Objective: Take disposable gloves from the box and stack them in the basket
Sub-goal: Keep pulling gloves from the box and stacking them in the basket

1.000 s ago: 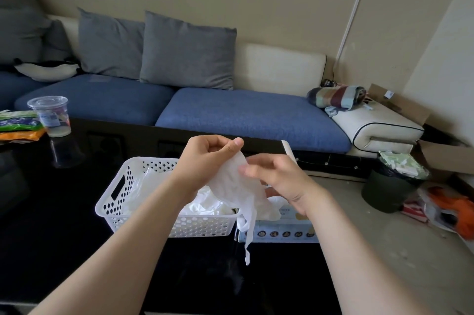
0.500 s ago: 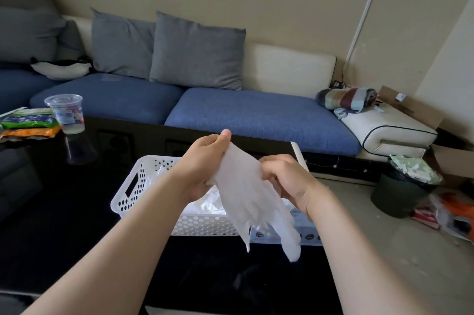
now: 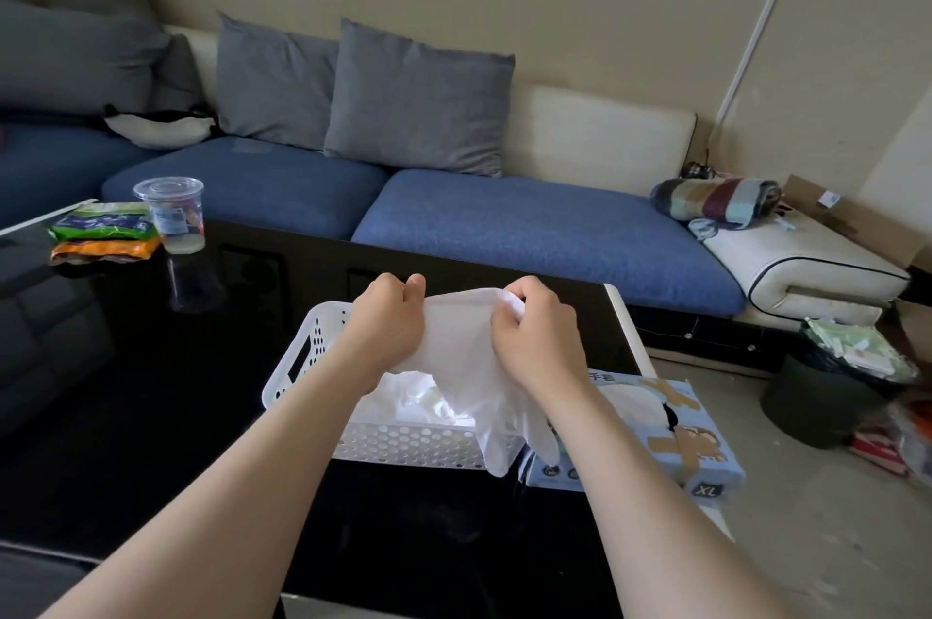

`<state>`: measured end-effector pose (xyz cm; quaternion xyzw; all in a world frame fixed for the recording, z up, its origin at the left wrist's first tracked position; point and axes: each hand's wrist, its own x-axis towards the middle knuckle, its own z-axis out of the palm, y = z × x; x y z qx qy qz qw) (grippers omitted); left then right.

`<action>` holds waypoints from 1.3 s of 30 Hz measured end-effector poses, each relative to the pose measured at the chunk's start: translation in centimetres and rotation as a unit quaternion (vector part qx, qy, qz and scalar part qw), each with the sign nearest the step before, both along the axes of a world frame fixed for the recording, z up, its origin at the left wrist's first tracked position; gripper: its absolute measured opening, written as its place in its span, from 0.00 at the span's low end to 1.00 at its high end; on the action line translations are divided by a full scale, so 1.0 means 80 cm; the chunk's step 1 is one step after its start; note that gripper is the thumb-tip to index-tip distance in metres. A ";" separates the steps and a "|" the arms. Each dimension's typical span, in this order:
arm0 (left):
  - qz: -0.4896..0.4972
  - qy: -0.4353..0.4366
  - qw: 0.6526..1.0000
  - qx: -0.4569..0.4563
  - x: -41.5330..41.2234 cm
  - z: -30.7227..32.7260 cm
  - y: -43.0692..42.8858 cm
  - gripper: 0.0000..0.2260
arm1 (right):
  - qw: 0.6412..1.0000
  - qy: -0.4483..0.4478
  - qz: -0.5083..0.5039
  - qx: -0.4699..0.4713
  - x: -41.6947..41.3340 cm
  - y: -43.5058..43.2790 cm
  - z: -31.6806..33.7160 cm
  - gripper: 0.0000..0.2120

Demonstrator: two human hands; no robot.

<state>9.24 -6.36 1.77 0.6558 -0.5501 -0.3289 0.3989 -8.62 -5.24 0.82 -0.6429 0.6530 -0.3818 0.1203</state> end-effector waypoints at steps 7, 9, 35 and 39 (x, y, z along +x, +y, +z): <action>-0.009 -0.134 0.987 0.091 0.034 -0.011 -0.003 0.13 | 0.980 0.187 0.033 -0.055 0.015 -0.012 -0.004 0.11; 0.007 -0.161 0.982 0.102 0.042 -0.013 -0.005 0.11 | 0.972 0.219 0.043 -0.067 0.020 -0.018 -0.004 0.12; -0.162 -0.413 0.896 0.025 0.025 -0.014 0.000 0.13 | 0.888 0.293 0.257 0.244 0.015 -0.006 0.030 0.38; -0.237 -0.408 0.862 0.187 0.029 -0.032 0.002 0.25 | 0.858 0.331 0.277 0.280 0.013 0.001 0.019 0.41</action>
